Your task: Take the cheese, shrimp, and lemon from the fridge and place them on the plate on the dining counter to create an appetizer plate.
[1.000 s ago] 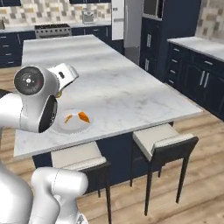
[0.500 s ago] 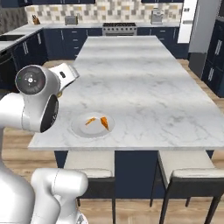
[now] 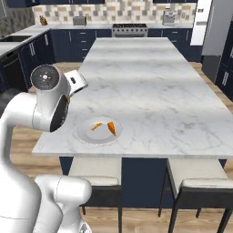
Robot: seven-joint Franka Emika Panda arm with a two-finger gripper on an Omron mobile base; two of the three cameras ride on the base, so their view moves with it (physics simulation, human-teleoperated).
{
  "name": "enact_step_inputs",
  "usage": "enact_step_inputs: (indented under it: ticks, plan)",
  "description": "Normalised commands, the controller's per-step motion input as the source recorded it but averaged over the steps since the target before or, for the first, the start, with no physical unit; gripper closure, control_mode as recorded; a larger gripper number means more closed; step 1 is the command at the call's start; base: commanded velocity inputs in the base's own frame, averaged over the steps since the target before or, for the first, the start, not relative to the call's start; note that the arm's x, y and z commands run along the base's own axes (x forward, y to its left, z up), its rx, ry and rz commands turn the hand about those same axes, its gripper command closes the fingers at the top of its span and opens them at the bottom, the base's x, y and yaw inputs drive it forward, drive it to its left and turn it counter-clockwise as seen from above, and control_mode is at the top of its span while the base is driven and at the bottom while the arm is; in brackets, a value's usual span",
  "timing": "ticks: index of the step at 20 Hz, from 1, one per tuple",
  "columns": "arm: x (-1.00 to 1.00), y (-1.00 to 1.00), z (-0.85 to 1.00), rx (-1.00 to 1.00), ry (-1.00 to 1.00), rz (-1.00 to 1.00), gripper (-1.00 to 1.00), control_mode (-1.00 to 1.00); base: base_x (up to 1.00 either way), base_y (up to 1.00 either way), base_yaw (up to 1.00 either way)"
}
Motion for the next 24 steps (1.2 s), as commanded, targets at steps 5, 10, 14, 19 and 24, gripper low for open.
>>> enact_step_inputs:
  ticks: [5, 10, 14, 19, 24]
  plan:
    - [0.27, -0.07, -0.25, 0.01, 0.44, -0.13, 1.00, -1.00, 0.00, 0.00, 0.00]
    - [0.08, -0.19, -0.52, -0.01, 0.21, -0.10, 1.00, -1.00, 0.00, 0.00, 0.00]
    - [0.17, -0.09, -0.74, -0.04, 0.18, -0.10, 1.00, -1.00, 0.00, 0.00, 0.00]
    - [0.49, 0.00, -0.67, -0.08, 0.09, -0.12, 1.00, -1.00, 0.00, 0.00, 0.00]
    - [0.70, 0.01, -0.54, 0.00, 0.14, -0.08, 1.00, -1.00, 0.00, 0.00, 0.00]
